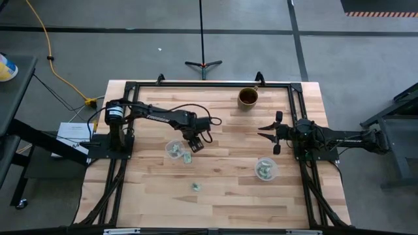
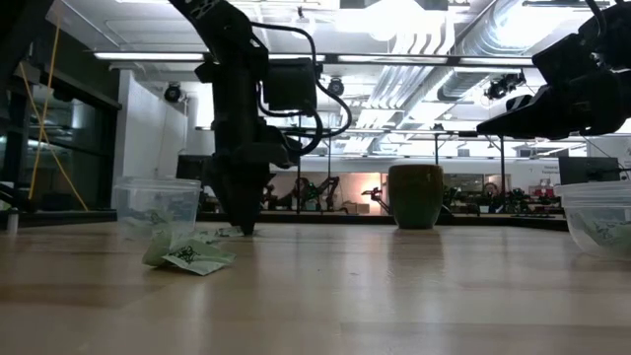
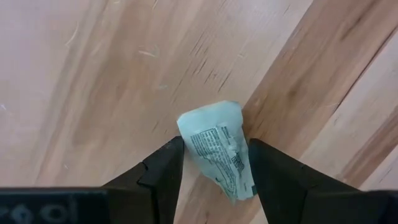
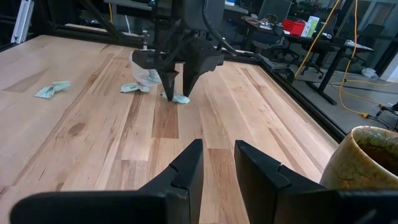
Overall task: Pick and place Stevia / Truvia into bins
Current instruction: Put the stevia packet into the square transparent container
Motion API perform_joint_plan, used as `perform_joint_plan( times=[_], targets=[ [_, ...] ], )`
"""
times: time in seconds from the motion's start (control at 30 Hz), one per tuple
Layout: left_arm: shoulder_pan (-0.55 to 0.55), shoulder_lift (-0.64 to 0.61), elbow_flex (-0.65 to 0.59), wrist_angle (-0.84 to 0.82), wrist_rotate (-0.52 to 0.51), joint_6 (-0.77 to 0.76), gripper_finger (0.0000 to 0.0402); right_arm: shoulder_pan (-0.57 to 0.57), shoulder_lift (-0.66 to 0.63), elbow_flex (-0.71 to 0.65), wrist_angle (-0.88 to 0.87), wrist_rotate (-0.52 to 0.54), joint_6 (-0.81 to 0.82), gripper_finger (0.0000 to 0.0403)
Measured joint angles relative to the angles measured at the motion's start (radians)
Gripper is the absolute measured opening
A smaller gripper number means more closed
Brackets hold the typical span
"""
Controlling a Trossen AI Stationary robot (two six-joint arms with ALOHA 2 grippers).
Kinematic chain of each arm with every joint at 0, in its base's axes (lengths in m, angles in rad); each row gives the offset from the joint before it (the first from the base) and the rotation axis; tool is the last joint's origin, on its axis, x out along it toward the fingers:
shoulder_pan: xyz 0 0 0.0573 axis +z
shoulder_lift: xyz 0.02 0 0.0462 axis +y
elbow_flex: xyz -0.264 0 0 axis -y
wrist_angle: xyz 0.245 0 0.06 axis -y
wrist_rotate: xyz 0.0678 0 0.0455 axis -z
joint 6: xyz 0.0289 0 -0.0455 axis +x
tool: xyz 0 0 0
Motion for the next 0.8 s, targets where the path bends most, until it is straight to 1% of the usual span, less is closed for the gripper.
perform_joint_plan(
  times=[0.1,0.17,0.33,0.47,0.57,0.63,0.7,0.8],
  targets=[
    [0.002,0.0,0.0,-0.003,0.03,0.032,0.0202,0.0,0.0,0.0,0.0,0.0,0.0,0.0083],
    [0.002,0.0,-0.001,-0.007,0.029,0.059,0.018,0.0,0.0,0.0,0.0,0.0,0.0,0.0083],
    [0.004,0.001,0.001,-0.013,0.05,0.15,0.01,0.0,0.0,0.0,0.0,0.0,0.0,0.0083],
    [0.0,0.006,0.032,-0.045,0.031,0.209,0.0026,0.0,0.0,0.0,0.0,0.0,0.0,0.0083],
    [-0.008,0.01,0.09,-0.095,0.065,0.219,0.0025,0.0,0.0,0.0,0.0,0.0,0.0,0.0083],
    [-0.023,0.008,0.144,-0.135,0.086,0.232,0.0035,0.0,0.0,0.0,0.0,0.0,0.0,0.0083],
    [-0.051,0.008,0.196,-0.226,0.077,0.248,0.0037,0.0,0.0,0.0,0.0,0.0,0.0,0.0083],
    [-0.095,0.006,0.276,-0.355,0.065,0.24,0.0027,0.0,0.0,0.0,0.0,0.0,0.0,0.0083]
  ],
)
